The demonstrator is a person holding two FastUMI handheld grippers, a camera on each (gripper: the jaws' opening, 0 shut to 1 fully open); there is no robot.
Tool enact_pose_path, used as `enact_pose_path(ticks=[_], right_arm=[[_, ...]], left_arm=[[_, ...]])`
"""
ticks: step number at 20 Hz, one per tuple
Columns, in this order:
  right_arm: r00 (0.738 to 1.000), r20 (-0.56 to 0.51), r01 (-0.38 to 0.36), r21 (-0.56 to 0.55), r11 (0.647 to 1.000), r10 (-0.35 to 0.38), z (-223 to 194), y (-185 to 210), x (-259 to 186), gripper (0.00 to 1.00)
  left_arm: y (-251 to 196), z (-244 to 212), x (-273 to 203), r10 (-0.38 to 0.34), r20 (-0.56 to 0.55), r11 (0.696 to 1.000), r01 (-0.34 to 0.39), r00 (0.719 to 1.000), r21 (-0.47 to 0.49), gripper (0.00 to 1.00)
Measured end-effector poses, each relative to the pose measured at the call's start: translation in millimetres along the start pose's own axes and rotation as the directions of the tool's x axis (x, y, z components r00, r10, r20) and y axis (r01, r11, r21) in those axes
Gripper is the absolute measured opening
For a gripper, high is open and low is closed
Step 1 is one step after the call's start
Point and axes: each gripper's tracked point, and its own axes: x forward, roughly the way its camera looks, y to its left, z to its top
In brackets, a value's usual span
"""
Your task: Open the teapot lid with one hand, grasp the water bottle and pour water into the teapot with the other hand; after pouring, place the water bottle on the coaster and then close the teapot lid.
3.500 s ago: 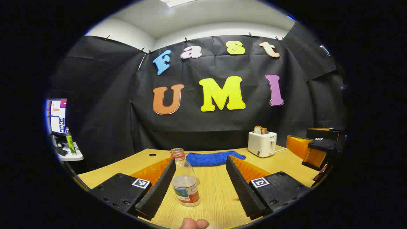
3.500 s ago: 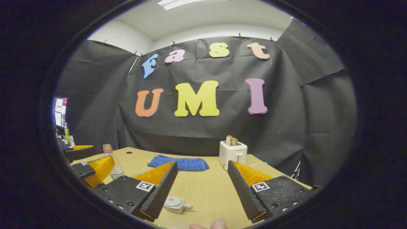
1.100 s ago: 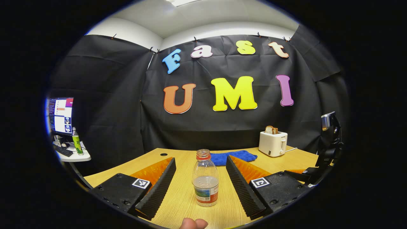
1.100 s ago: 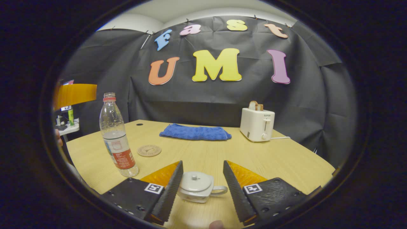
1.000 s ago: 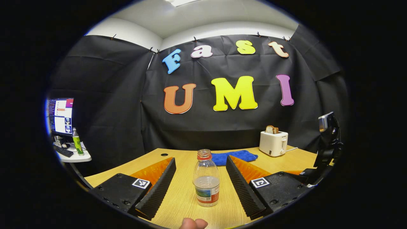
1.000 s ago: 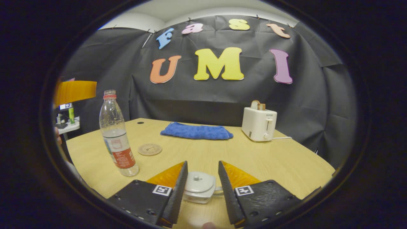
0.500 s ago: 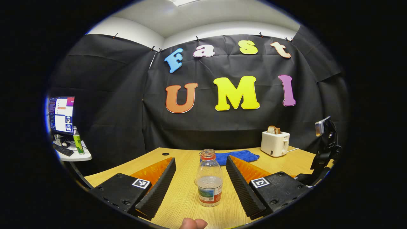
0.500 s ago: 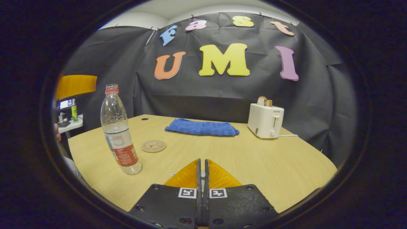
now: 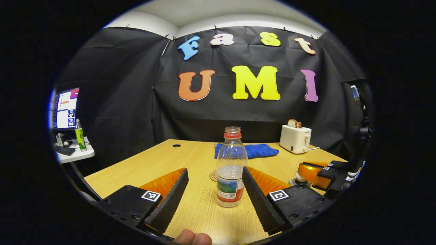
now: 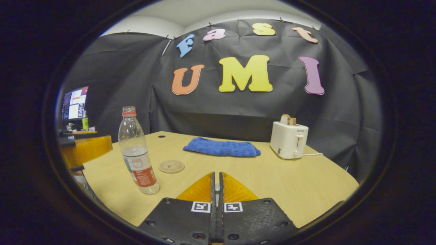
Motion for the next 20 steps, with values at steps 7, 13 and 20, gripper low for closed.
enact_pose_path(ticks=[7,13,20], right_arm=[[1.000,0.022,0.003,-0.003,1.000,-0.003,15,-15,-16,0.00],[1.000,0.000,0.021,0.008,1.000,-0.021,12,-35,-22,0.02],[1.000,-0.019,0.020,0.021,1.000,-0.020,6,-44,-26,0.00]], left_arm=[[-22,-28,20,-0.088,-0.069,0.996,0.086,0.994,-0.036,0.99],[-26,-46,46,-0.101,-0.126,0.995,0.099,0.987,-0.023,1.00],[-32,-55,58,-0.124,-0.155,0.992,0.126,0.980,0.001,0.99]])
